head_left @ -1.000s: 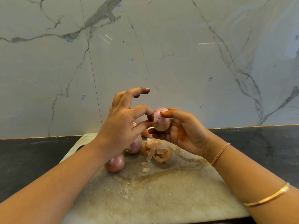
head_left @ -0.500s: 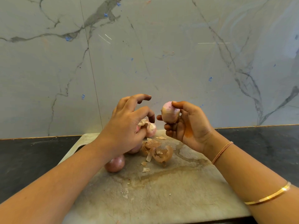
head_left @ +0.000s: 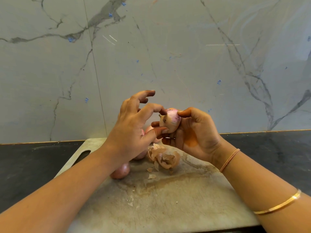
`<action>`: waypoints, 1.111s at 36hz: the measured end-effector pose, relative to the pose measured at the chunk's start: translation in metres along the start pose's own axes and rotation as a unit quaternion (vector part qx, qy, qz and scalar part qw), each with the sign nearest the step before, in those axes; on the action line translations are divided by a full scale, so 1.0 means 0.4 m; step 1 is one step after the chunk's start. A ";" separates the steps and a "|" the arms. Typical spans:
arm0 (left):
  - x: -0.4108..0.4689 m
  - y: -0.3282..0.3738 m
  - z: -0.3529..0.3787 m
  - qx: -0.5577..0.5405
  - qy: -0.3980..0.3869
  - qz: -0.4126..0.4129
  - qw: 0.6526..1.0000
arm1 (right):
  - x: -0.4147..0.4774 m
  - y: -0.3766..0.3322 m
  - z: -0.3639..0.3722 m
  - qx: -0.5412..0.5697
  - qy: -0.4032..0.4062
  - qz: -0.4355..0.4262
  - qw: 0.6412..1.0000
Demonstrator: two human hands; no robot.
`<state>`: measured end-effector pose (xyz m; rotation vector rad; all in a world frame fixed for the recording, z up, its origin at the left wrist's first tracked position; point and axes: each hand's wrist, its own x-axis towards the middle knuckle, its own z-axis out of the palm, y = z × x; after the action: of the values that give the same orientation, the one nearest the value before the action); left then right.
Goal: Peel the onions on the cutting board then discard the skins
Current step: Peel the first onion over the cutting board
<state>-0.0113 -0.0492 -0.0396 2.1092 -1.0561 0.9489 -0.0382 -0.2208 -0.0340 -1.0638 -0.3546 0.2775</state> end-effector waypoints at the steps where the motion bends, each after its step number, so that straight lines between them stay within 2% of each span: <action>1: 0.000 0.001 -0.001 0.000 0.001 0.001 1.000 | 0.001 0.001 -0.001 0.000 -0.005 -0.001 1.000; 11: -0.001 0.002 0.001 0.000 0.008 0.025 1.000 | 0.000 0.004 -0.009 0.020 -0.041 -0.009 0.999; 21: 0.002 -0.007 -0.008 0.011 -0.001 0.016 1.000 | 0.002 0.003 -0.001 -0.024 0.005 -0.003 1.000; 40: -0.001 -0.014 -0.001 -0.002 0.000 0.009 1.000 | 0.000 0.002 0.003 -0.024 0.013 0.000 1.000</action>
<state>-0.0070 -0.0457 -0.0407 2.0984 -1.0785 0.9547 -0.0388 -0.2195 -0.0344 -1.1132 -0.3387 0.2555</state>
